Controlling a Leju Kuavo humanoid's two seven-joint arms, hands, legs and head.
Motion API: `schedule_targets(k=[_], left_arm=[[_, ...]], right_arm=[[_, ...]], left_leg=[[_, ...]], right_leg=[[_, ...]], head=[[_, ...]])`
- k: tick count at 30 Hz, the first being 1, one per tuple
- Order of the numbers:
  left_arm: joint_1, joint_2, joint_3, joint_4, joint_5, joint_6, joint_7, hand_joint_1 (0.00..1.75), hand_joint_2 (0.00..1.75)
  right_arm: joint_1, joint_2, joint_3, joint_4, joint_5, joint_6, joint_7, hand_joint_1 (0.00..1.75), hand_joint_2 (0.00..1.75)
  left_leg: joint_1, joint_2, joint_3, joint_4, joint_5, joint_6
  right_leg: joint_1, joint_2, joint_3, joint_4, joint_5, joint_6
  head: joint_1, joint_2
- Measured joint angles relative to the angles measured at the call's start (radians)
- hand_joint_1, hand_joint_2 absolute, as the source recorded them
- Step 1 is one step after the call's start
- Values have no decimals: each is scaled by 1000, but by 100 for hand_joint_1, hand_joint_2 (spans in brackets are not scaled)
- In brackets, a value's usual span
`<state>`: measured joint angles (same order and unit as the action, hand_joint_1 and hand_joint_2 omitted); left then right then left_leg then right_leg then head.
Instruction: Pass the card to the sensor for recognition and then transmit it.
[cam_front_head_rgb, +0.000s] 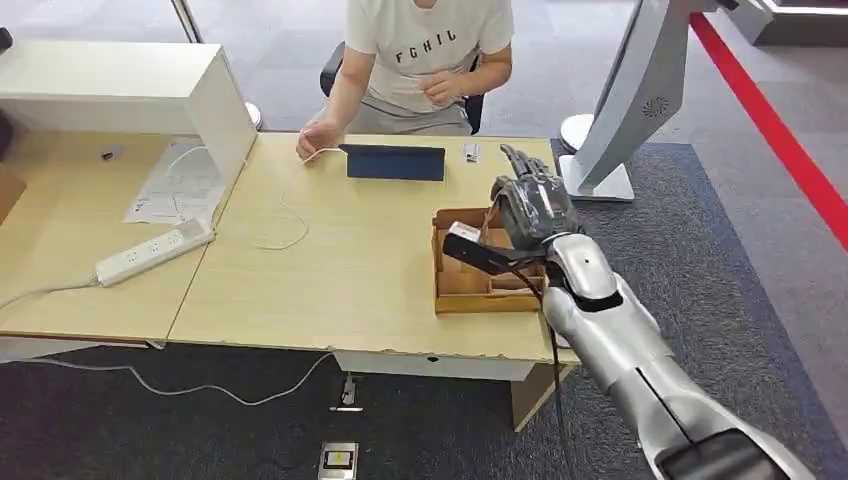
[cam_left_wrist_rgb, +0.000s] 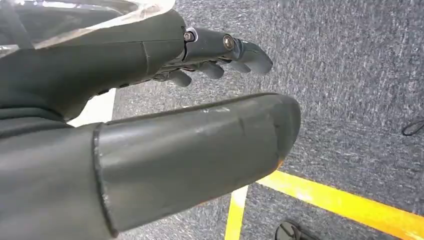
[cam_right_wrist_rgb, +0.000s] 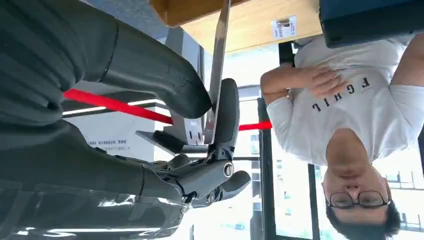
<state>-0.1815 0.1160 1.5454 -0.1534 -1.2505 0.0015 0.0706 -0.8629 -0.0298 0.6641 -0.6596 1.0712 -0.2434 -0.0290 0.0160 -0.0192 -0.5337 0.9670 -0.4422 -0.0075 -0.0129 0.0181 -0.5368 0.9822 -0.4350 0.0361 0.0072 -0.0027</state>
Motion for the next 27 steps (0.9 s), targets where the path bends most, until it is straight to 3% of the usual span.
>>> schedule_targets(k=[9,17,27], left_arm=[[1,-1,0,0,-18,-14,-1,0,0],[5,0,-2,0,-55,-61,-39,0,0],[4,-1,-2,0,-50,-51,-6,0,0]], right_arm=[[-57,26,-3,30,23,-11,-9,175,175],[-216,47,-3,187,82,35,73,175,175],[-277,79,5,284,143,57,107,175,175]], left_leg=[[0,0,-1,0,0,0],[0,0,-1,0,1,-1],[0,1,-1,0,0,-1]], right_leg=[[0,1,-2,1,1,-1],[0,1,-2,1,1,-1],[0,1,-2,1,1,-1]], head=[[0,0],[0,0],[0,0]])
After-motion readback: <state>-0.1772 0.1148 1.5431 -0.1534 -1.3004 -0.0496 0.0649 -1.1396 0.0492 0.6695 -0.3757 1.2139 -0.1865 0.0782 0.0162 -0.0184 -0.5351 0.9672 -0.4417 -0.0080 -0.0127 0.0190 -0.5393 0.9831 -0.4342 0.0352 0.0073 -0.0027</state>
